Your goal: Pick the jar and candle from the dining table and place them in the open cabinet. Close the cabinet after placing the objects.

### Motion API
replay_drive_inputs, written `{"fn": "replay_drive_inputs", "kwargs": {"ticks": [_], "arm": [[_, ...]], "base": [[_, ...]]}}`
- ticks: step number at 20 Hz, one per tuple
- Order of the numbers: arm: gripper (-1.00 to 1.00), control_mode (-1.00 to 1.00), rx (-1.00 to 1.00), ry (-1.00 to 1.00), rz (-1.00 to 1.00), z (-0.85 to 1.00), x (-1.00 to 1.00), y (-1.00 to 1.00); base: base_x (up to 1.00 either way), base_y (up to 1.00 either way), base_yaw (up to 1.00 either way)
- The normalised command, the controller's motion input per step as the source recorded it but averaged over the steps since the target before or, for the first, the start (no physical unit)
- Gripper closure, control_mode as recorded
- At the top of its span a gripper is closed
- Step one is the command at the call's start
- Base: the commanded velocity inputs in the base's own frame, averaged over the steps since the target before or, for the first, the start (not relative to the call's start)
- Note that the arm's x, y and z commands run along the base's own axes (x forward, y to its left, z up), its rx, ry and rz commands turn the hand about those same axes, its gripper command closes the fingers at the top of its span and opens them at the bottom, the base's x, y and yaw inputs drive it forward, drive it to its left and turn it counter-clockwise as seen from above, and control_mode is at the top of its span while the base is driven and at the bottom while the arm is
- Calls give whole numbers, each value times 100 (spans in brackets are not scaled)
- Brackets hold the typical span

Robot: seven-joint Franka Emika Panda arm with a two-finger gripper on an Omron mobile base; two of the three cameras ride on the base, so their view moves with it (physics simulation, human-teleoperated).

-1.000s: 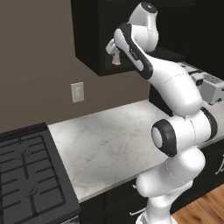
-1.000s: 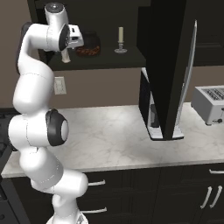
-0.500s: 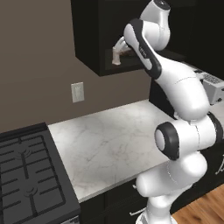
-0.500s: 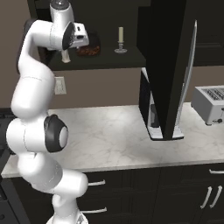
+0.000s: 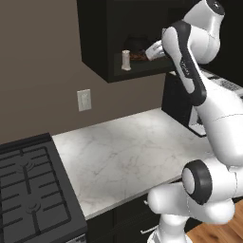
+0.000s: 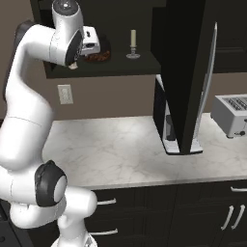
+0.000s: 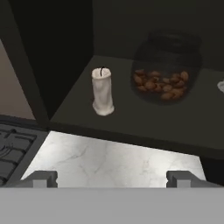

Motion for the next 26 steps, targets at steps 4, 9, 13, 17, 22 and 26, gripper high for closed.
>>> {"fn": "replay_drive_inputs", "kwargs": {"ticks": [4,9,13,17,22,26], "arm": [[-100,-100,2,-14,0,0,-99,-17],[-100,-100,1,-12,0,0,-88,-24],[-100,-100,0,0,0,0,-92,-27],[-100,-100,0,0,0,4,-99,-19],[-100,-100,0,0,2,7,-88,-9],[-100,-100,0,1,5,1,-84,0]], "base": [[0,0,0],[0,0,0],[0,0,0],[0,0,0],[0,0,0],[0,0,0]]}}
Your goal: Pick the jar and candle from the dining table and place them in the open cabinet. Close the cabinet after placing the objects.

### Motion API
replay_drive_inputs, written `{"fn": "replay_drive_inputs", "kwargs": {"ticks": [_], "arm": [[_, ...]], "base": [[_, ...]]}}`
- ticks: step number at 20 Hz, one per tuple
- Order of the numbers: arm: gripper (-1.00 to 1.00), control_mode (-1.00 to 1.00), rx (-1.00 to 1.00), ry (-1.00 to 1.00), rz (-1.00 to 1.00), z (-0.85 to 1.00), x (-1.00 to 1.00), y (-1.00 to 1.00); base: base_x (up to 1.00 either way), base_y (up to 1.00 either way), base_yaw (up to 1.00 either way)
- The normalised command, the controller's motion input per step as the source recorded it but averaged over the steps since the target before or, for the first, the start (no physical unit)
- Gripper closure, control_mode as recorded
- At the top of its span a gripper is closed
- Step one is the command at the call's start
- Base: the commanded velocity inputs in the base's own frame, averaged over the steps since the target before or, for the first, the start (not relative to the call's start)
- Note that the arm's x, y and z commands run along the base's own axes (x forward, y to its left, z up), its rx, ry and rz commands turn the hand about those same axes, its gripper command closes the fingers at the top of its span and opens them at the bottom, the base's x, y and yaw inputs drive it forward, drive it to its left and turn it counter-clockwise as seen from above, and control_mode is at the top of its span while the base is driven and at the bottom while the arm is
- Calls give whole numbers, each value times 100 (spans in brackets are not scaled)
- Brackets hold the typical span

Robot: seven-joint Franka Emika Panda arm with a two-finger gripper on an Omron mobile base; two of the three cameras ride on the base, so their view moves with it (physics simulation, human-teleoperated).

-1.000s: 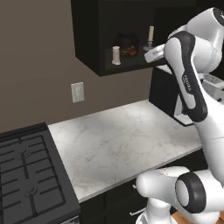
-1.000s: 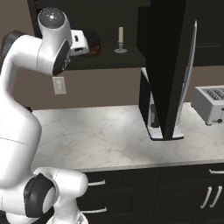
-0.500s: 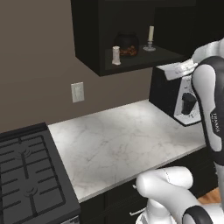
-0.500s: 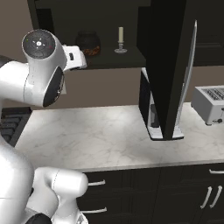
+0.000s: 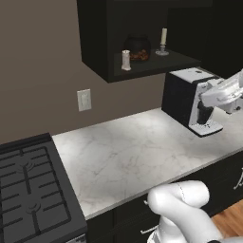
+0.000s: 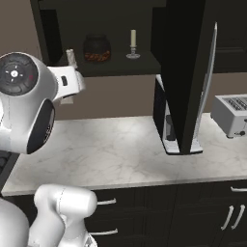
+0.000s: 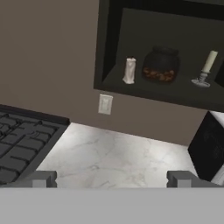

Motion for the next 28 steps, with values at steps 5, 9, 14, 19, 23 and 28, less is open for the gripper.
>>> {"fn": "replay_drive_inputs", "kwargs": {"ticks": [5,9,14,19,23,28], "arm": [[-100,-100,0,0,2,0,-78,0],[-100,-100,0,0,3,0,-50,0],[-100,-100,0,0,4,0,-14,0],[-100,-100,0,0,1,0,-21,0],[-100,-100,0,0,0,0,-18,0],[-100,-100,0,0,0,0,-16,-22]], "base": [[0,0,0],[0,0,0],[0,0,0],[0,0,0],[0,0,0],[0,0,0]]}}
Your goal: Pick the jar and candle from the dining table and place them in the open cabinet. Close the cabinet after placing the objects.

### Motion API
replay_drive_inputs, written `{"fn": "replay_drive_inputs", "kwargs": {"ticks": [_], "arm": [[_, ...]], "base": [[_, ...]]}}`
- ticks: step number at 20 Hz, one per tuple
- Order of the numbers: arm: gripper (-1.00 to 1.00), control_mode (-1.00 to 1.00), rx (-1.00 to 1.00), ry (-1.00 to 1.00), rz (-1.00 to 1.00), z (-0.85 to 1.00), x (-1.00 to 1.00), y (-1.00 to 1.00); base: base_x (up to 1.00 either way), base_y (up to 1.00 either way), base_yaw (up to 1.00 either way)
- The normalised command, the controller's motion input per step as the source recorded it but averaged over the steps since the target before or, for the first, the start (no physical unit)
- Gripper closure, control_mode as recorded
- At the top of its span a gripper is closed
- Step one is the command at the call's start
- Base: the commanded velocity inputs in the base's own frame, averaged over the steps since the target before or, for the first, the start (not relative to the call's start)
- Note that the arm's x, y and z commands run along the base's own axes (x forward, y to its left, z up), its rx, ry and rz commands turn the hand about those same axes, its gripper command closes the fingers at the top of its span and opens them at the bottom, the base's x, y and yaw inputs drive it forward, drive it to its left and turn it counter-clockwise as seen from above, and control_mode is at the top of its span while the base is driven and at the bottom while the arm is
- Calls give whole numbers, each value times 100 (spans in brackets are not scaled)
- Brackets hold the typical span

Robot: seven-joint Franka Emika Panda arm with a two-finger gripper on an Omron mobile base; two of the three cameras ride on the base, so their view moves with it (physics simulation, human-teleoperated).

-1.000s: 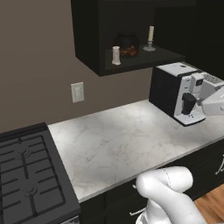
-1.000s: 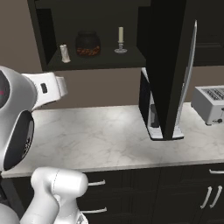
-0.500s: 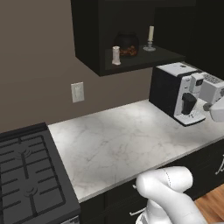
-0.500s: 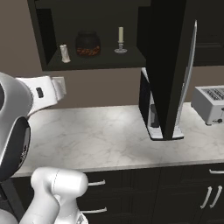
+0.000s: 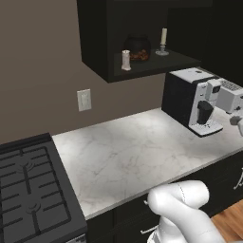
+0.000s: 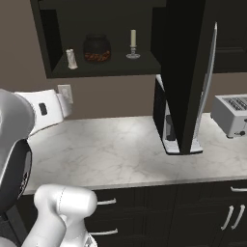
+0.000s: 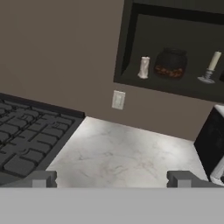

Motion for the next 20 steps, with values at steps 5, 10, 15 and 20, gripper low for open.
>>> {"fn": "replay_drive_inputs", "kwargs": {"ticks": [5,10,15,20], "arm": [[-100,-100,2,-3,-1,0,-32,-60],[-100,-100,4,-8,0,0,-46,-43],[-100,-100,0,-7,-4,0,-38,-18],[-100,-100,0,-1,-7,0,-10,-27]], "base": [[0,0,0],[0,0,0],[0,0,0],[0,0,0]]}}
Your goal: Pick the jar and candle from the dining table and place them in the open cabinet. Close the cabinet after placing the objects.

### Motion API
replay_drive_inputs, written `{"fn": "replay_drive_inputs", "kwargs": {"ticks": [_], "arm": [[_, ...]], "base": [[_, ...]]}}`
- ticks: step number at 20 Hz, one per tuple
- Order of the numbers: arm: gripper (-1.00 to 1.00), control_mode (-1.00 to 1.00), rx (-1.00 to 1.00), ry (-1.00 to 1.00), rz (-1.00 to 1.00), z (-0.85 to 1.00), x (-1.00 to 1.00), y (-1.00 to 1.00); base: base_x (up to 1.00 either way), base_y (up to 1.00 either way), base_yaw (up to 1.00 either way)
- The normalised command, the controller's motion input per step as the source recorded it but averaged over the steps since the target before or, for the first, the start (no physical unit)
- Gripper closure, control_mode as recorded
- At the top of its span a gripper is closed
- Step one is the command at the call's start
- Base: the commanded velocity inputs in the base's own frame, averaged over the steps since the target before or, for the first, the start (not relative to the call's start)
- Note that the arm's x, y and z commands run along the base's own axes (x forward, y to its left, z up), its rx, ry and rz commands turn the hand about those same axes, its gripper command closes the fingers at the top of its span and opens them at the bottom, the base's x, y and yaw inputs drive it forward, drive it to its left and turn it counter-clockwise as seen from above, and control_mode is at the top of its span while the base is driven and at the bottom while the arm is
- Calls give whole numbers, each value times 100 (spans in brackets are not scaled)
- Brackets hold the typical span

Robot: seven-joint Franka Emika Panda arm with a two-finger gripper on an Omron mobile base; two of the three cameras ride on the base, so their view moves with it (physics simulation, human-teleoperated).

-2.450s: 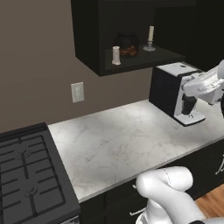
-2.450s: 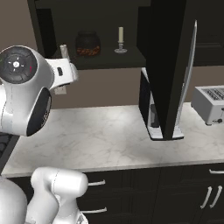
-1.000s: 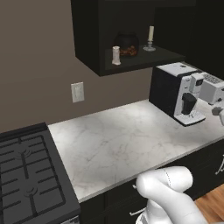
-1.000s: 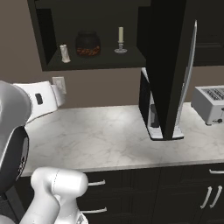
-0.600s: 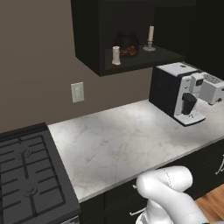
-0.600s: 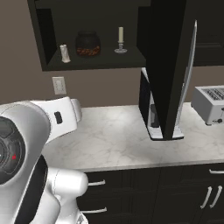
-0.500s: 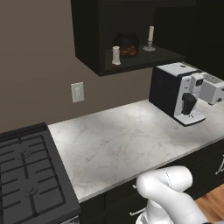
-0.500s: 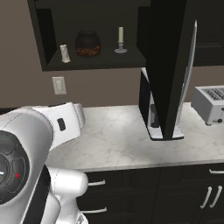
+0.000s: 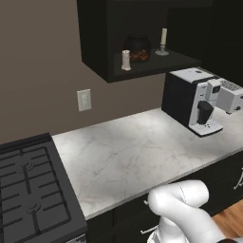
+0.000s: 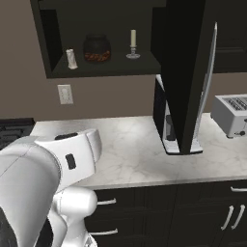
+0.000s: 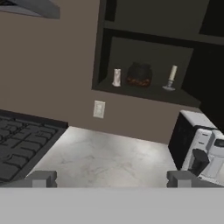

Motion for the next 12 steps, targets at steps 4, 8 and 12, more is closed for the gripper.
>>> {"fn": "replay_drive_inputs", "kwargs": {"ticks": [4,8,12], "arm": [[-100,-100,0,0,-7,0,-9,-44],[-100,-100,0,0,-8,0,-12,-62],[-100,-100,0,0,-10,0,-8,-65]], "base": [[0,0,0],[0,0,0],[0,0,0]]}}
